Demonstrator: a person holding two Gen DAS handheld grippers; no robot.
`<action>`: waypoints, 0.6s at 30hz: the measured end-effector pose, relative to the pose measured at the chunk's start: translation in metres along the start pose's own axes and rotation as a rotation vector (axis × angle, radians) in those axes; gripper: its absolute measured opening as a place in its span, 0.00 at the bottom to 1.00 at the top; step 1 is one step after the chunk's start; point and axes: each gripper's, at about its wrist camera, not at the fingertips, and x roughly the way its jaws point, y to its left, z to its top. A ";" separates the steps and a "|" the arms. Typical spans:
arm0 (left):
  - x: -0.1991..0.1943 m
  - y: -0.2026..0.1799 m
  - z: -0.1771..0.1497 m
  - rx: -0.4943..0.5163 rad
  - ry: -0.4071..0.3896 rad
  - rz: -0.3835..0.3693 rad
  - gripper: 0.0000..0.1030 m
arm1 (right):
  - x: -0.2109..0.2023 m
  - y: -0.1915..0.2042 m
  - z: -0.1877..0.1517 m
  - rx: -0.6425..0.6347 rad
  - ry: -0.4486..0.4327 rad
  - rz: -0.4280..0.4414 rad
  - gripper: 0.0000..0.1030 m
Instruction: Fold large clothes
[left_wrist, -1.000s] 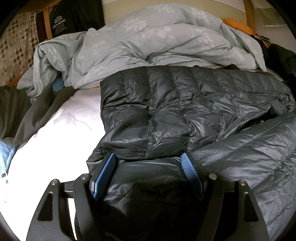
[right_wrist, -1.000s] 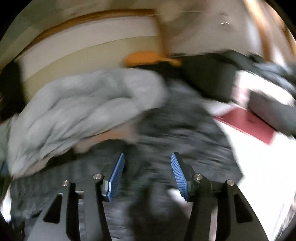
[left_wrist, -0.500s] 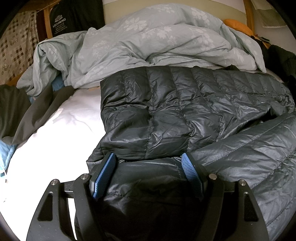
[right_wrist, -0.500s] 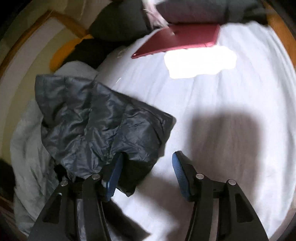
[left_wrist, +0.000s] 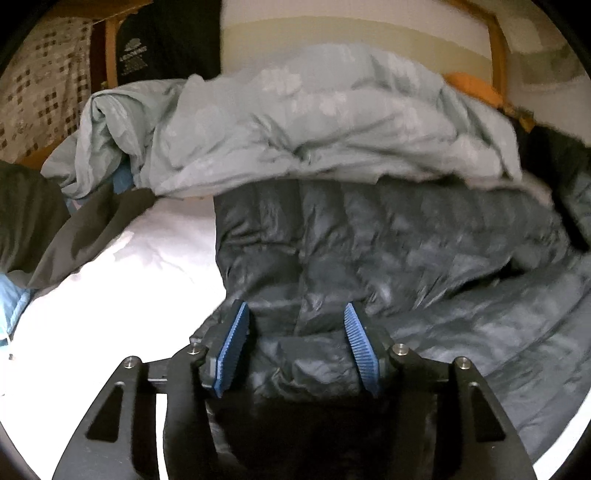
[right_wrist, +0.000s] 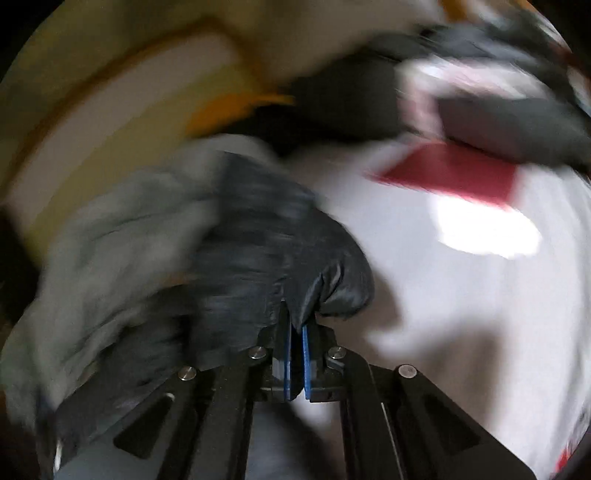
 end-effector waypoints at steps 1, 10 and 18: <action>-0.005 0.000 0.002 -0.009 -0.017 -0.009 0.52 | -0.004 0.016 -0.003 -0.044 0.002 0.073 0.04; -0.027 -0.013 0.001 -0.047 -0.046 -0.216 0.51 | 0.009 0.124 -0.073 -0.297 0.247 0.477 0.04; -0.044 -0.051 -0.008 0.073 -0.078 -0.294 0.50 | 0.010 0.170 -0.147 -0.540 0.446 0.547 0.05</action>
